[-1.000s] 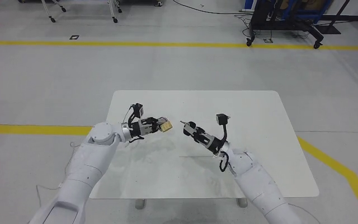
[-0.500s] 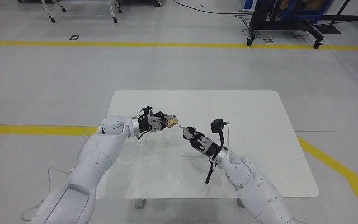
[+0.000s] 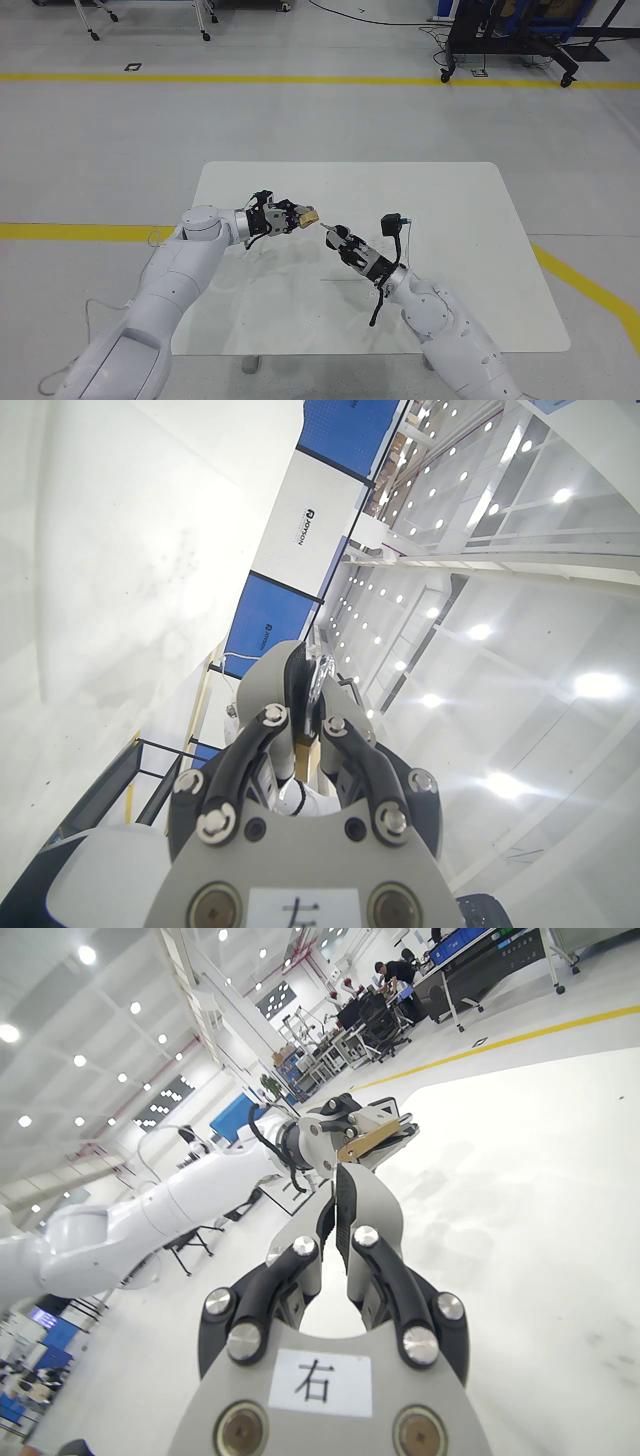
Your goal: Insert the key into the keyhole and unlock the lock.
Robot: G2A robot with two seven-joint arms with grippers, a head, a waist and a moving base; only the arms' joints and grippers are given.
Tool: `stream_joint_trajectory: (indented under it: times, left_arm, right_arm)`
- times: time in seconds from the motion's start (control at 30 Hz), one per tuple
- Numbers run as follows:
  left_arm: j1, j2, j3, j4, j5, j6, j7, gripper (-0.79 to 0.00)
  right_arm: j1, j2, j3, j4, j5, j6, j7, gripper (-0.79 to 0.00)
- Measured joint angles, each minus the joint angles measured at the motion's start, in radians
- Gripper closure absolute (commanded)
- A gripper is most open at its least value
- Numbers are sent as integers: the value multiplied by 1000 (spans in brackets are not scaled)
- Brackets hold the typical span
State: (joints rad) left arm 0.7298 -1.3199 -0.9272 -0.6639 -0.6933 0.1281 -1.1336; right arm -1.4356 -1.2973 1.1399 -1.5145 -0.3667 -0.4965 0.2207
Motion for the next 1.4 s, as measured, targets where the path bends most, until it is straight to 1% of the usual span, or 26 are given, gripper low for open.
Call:
stream_joint_trajectory:
  times: [0.1, 0.13, 0.2, 0.3, 0.43, 1.3, 1.4]
  left_arm:
    - [0, 0, 0, 0, 0, 0, 0, 0]
    - [0, 0, 0, 0, 0, 0, 0, 0]
    - [0, 0, 0, 0, 0, 0, 0, 0]
    - [0, 0, 0, 0, 0, 0, 0, 0]
    - [0, 0, 0, 0, 0, 0, 0, 0]
    - [0, 0, 0, 0, 0, 0, 0, 0]
    - [16, 0, 5, -8, 20, -4, 32, 0]
  right_arm:
    - [-12, -2, 5, -22, 192, 68, 71, 0]
    - [-13, -1, 10, -25, 251, 107, 97, 0]
    - [-16, 0, 15, -35, 313, 174, 132, 0]
    - [-28, 2, 24, -58, 350, 259, 152, 0]
    - [-48, 5, 26, -91, 352, 321, 161, 0]
    - [-48, 5, 26, -93, 352, 324, 163, 0]
    - [-48, 2, 16, -97, 358, 338, 152, 0]
